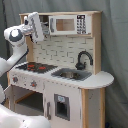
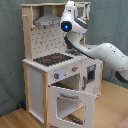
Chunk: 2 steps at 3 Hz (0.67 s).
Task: Play with the kitchen
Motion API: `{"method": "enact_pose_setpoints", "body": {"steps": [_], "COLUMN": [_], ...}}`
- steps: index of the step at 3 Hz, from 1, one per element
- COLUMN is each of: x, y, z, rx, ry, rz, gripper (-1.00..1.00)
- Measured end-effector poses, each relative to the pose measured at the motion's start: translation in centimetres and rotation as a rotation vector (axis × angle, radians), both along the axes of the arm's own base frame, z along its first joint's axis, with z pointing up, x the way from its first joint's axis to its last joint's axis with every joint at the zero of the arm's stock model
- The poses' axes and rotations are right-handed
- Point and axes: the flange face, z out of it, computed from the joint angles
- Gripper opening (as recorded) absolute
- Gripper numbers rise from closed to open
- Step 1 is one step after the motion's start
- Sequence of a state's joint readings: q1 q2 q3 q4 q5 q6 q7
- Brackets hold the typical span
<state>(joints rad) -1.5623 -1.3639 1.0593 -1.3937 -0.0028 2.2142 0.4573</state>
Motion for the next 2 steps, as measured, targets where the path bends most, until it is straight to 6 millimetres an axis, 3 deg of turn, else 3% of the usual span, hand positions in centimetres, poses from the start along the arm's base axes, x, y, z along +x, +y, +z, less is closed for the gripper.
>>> {"method": "enact_pose_setpoints", "body": {"steps": [1,2], "x": [0.0,-1.9], "y": [-3.6,-7.0], "z": [0.8,2.1], "rx": [0.089,0.142], "ry": [0.017,0.007], "rz": [-0.103,-0.179], "gripper": [-1.00,-1.00]}}
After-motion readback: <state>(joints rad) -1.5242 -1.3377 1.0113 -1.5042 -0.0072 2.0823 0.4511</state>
